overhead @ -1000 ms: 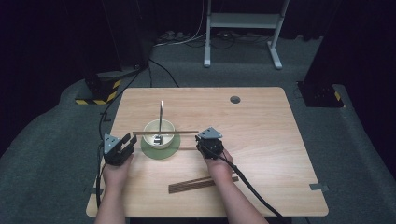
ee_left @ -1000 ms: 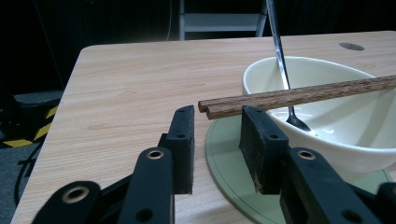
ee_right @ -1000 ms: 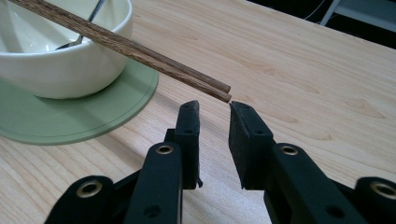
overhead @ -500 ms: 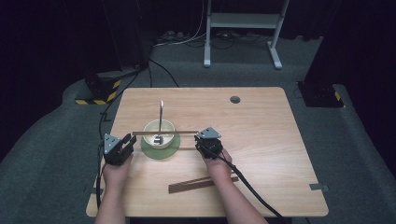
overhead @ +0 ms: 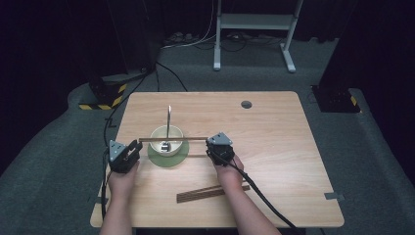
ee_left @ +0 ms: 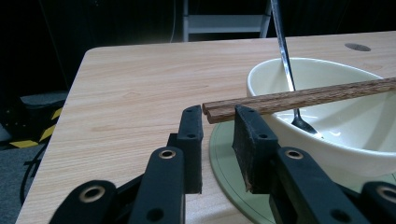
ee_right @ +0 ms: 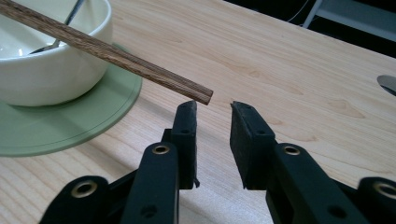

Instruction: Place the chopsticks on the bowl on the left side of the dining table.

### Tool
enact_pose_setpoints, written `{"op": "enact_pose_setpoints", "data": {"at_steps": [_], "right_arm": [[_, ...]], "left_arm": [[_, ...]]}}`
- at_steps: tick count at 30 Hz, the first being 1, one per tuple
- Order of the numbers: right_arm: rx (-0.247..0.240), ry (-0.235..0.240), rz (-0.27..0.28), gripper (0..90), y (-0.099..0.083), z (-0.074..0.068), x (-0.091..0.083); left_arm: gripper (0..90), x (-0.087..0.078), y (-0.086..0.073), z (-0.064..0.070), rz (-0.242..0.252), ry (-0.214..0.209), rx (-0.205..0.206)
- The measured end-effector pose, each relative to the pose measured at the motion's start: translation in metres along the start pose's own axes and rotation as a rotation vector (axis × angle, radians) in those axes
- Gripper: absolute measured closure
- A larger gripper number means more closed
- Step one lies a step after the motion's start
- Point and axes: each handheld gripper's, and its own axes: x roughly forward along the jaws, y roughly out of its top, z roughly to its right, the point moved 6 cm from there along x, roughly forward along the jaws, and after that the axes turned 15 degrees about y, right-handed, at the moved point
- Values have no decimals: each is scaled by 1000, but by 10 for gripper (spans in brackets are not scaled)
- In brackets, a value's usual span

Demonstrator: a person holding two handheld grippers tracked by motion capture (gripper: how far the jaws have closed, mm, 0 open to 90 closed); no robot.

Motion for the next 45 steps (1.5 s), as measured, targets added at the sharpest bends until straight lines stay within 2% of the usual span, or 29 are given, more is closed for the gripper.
{"op": "enact_pose_setpoints", "data": {"at_steps": [4,5,7,10,12,13,16,17,18,22,27,28,39,45], "right_arm": [[1,-8,2,699,0,2,1],[19,-4,1,698,0,1,1],[5,-7,1,697,0,2,1],[9,-5,2,695,0,2,1],[6,-5,3,693,0,2,1],[17,-3,3,693,-1,1,1],[13,-5,2,690,-1,0,1],[2,-3,0,689,-1,0,1],[12,-2,-1,688,-1,-1,1],[9,0,1,689,-1,0,1],[5,-7,2,689,0,2,1],[5,-6,2,689,0,2,1],[9,-10,4,690,0,4,3],[7,-12,3,687,0,5,3]], "left_arm": [[722,1,-1,2,-3,-6,-10],[722,1,-1,0,-1,0,9],[722,1,-1,0,-1,2,12],[722,2,-1,1,-2,-3,-4],[722,3,-1,0,1,2,7],[722,4,-1,1,1,1,-6],[723,5,-1,-1,6,2,7],[724,5,-1,0,3,0,-4],[724,6,-1,-1,5,3,8],[724,5,-1,0,2,-1,-5],[724,6,-1,-1,5,2,7],[724,6,-1,0,4,2,-3],[724,7,-2,0,3,2,-2],[689,6,-1,1,8,-4,9]]}}
